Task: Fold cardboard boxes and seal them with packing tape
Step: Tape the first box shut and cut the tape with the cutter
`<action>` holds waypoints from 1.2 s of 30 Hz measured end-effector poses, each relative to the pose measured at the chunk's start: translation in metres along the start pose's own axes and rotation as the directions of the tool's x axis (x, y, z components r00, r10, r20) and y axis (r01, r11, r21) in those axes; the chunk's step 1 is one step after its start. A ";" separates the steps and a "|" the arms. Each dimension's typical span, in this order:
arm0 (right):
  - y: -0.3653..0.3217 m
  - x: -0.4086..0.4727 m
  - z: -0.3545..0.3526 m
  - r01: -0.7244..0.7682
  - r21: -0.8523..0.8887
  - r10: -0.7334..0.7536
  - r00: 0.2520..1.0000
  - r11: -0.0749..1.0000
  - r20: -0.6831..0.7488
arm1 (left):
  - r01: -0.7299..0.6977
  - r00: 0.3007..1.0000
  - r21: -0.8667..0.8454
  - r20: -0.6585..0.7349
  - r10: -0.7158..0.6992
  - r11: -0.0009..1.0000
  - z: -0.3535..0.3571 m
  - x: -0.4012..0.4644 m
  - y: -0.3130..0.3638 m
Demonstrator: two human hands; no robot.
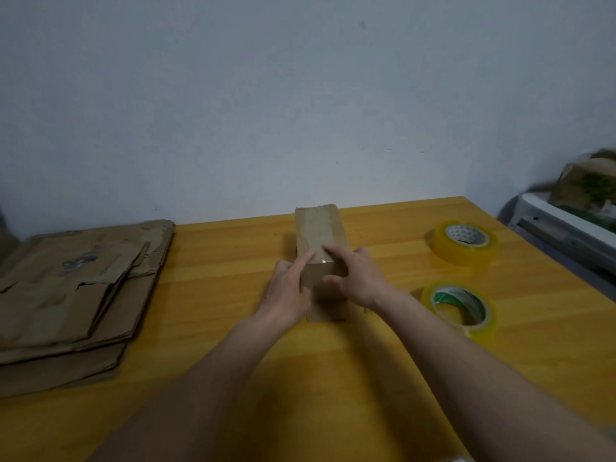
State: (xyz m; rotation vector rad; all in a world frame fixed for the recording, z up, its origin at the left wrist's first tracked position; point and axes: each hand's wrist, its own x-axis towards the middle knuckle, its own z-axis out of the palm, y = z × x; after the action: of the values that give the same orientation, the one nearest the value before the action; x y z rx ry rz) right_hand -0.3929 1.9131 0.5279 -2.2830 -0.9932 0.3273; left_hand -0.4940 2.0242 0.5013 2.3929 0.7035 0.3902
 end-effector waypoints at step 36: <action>-0.047 0.073 0.033 0.282 -0.513 -0.142 0.945 0.811 0.295 | -0.654 0.699 0.009 -0.373 0.610 0.756 0.003 -0.017 -0.066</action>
State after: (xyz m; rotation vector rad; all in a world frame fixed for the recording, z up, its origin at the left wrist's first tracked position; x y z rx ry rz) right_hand -0.3842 2.0059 0.5330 -2.6395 -1.6364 0.2501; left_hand -0.5318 2.0574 0.4558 2.4020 -0.0568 1.1474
